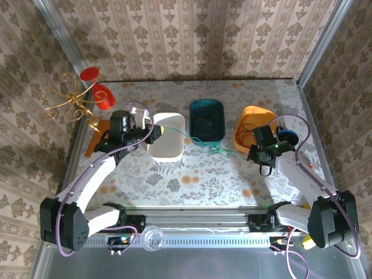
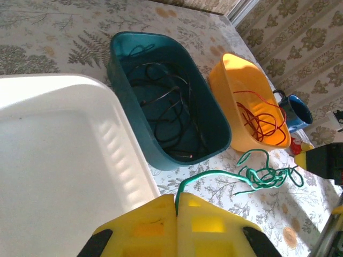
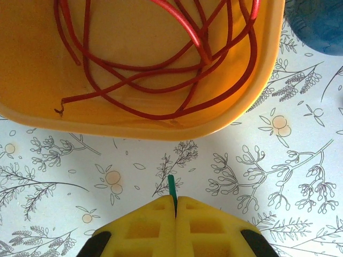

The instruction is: Untangle the cables

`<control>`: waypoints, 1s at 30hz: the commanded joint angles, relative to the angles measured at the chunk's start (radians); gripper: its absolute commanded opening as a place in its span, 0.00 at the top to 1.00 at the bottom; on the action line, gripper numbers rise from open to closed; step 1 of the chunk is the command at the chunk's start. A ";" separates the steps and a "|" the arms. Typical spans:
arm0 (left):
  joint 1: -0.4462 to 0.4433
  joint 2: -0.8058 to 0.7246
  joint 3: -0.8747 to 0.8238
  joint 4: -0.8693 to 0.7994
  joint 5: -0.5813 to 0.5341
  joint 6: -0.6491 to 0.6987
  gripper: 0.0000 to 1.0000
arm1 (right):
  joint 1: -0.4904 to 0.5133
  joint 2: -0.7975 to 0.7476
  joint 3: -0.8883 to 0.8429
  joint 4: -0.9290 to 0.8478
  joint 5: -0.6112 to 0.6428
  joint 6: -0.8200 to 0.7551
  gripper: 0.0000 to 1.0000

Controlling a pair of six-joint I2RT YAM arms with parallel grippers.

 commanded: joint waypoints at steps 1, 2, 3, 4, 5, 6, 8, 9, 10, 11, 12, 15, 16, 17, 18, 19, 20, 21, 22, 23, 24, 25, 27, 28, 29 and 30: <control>0.091 -0.056 0.028 0.048 -0.012 -0.030 1.00 | -0.030 -0.001 -0.027 -0.095 0.115 0.021 1.00; 0.106 -0.060 0.028 0.051 -0.007 -0.036 1.00 | -0.035 -0.004 -0.029 -0.098 0.113 0.028 1.00; 0.114 -0.065 0.028 0.051 -0.004 -0.040 1.00 | -0.041 -0.006 -0.032 -0.097 0.108 0.031 1.00; 0.122 -0.068 0.029 0.048 0.004 -0.041 1.00 | -0.046 -0.004 -0.037 -0.097 0.105 0.038 1.00; 0.124 -0.071 0.031 0.039 0.006 -0.038 1.00 | -0.054 -0.002 -0.041 -0.100 0.104 0.048 1.00; 0.124 -0.074 0.031 0.031 0.002 -0.036 1.00 | -0.059 0.002 -0.044 -0.098 0.096 0.053 1.00; 0.126 -0.084 0.022 0.031 -0.002 -0.033 1.00 | -0.068 0.004 -0.054 -0.096 0.092 0.069 1.00; 0.126 -0.087 0.020 0.037 0.004 -0.035 1.00 | -0.070 0.002 -0.059 -0.091 0.087 0.070 1.00; 0.126 -0.086 0.019 0.045 0.022 -0.042 1.00 | -0.071 -0.001 -0.064 -0.088 0.086 0.076 1.00; 0.126 -0.083 0.022 0.045 0.036 -0.048 1.00 | -0.074 -0.002 -0.067 -0.089 0.086 0.082 1.00; 0.126 -0.084 0.025 0.041 0.038 -0.048 1.00 | -0.077 -0.003 -0.068 -0.092 0.090 0.083 1.00; 0.138 -0.103 0.026 0.043 0.025 -0.047 1.00 | -0.101 -0.006 -0.077 -0.102 0.088 0.096 1.00; 0.149 -0.108 0.026 0.047 0.025 -0.056 1.00 | -0.110 -0.007 -0.080 -0.107 0.087 0.101 1.00; 0.163 -0.111 0.027 0.055 0.030 -0.065 1.00 | -0.121 -0.007 -0.084 -0.109 0.084 0.105 1.00; 0.173 -0.114 0.026 0.063 0.033 -0.074 1.00 | -0.130 -0.008 -0.089 -0.109 0.078 0.110 1.00; 0.185 -0.117 0.024 0.073 0.039 -0.086 1.00 | -0.142 -0.011 -0.093 -0.111 0.070 0.117 1.00; 0.193 -0.121 0.021 0.081 0.047 -0.095 1.00 | -0.153 -0.013 -0.097 -0.113 0.065 0.125 1.00; 0.196 -0.121 0.025 0.072 0.048 -0.090 1.00 | -0.162 -0.015 -0.101 -0.114 0.060 0.130 1.00; 0.196 -0.122 0.031 0.050 0.044 -0.075 1.00 | -0.170 -0.021 -0.104 -0.114 0.060 0.132 1.00; 0.200 -0.123 0.031 0.037 0.042 -0.066 1.00 | -0.177 -0.028 -0.109 -0.116 0.064 0.138 1.00; 0.205 -0.126 0.029 0.037 0.040 -0.066 1.00 | -0.186 -0.035 -0.110 -0.121 0.068 0.145 1.00; 0.210 -0.130 0.025 0.043 0.042 -0.073 1.00 | -0.198 -0.044 -0.114 -0.120 0.062 0.147 1.00; 0.222 -0.136 0.024 0.057 0.049 -0.086 1.00 | -0.215 -0.059 -0.121 -0.124 0.059 0.152 1.00; 0.228 -0.141 0.025 0.060 0.052 -0.090 1.00 | -0.224 -0.066 -0.124 -0.123 0.057 0.154 1.00; 0.234 -0.144 0.032 0.059 0.054 -0.090 1.00 | -0.231 -0.071 -0.125 -0.124 0.054 0.155 1.00; 0.239 -0.147 0.036 0.058 0.052 -0.089 1.00 | -0.238 -0.075 -0.127 -0.126 0.055 0.158 1.00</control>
